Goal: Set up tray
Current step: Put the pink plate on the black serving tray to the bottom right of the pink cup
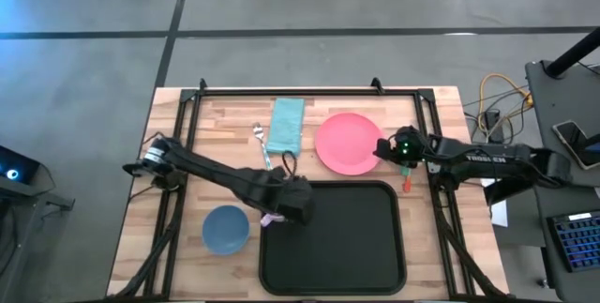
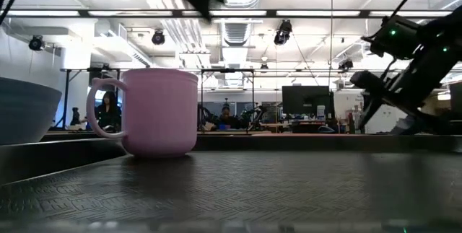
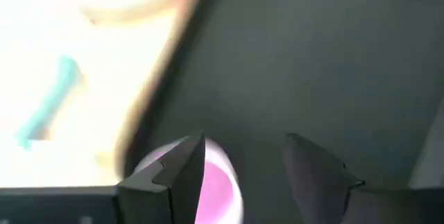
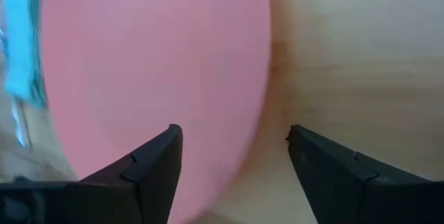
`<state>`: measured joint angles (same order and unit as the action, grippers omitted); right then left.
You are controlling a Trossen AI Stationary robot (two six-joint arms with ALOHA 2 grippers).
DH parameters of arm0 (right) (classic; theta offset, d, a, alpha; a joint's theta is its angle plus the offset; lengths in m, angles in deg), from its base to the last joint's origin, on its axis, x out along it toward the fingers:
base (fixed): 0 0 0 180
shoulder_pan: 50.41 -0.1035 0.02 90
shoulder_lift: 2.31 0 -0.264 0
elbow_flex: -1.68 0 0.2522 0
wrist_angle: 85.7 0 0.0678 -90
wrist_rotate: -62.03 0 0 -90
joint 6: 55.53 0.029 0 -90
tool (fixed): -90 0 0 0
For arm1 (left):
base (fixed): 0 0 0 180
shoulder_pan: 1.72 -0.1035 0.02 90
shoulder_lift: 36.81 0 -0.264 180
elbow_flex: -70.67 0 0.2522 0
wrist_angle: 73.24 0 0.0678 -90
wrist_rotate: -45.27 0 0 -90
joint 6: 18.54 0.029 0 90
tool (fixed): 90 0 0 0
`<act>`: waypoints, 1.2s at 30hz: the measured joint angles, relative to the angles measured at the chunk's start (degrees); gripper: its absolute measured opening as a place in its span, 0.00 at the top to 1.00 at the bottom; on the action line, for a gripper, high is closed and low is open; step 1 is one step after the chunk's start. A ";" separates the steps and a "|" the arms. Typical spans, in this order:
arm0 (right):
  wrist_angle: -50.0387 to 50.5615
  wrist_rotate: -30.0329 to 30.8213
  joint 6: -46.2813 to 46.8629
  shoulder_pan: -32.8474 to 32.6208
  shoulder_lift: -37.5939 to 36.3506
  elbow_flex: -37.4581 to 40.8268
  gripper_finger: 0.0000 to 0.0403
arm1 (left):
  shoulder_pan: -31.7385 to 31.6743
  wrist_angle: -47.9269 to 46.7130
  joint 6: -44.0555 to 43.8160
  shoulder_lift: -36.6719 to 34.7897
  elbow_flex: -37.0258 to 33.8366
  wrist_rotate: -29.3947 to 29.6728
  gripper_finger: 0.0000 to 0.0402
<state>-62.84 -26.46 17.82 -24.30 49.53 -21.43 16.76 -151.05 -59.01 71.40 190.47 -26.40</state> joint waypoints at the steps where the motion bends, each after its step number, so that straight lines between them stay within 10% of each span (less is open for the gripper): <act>1: -1.50 0.80 0.91 0.00 0.80 -0.11 0.38 | -0.79 -0.01 2.18 -0.06 1.55 2.29 0.56; 11: -5.82 6.65 1.33 0.19 18.08 -7.65 0.54 | -22.72 14.95 23.52 0.17 -1.56 -2.72 0.62; 20: -6.60 8.11 -1.86 0.22 27.31 -13.38 0.93 | -31.02 29.92 25.27 -0.55 -15.83 -13.62 0.62; 36: 1.52 6.71 -6.41 -4.14 4.89 -16.16 0.98 | -22.44 29.34 17.67 -23.88 -30.71 -5.98 0.62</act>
<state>-61.32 -19.74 11.41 -28.44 54.41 -37.59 -5.67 -121.71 -41.33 47.52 159.77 -32.38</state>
